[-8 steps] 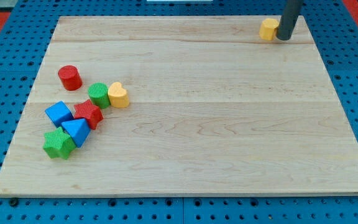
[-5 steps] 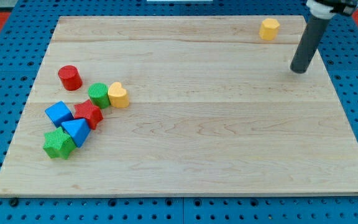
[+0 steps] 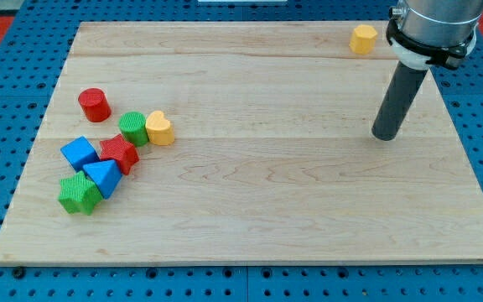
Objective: Move green circle along with the yellow heart towards the center of the board
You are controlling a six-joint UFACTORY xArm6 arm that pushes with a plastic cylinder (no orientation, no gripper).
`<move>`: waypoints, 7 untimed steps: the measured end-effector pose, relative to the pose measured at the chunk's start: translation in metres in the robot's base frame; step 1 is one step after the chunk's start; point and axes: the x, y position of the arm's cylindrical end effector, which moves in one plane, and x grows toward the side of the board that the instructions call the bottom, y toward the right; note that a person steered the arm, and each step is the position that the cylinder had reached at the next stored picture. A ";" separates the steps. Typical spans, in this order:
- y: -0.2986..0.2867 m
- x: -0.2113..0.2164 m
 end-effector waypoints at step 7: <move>-0.180 0.137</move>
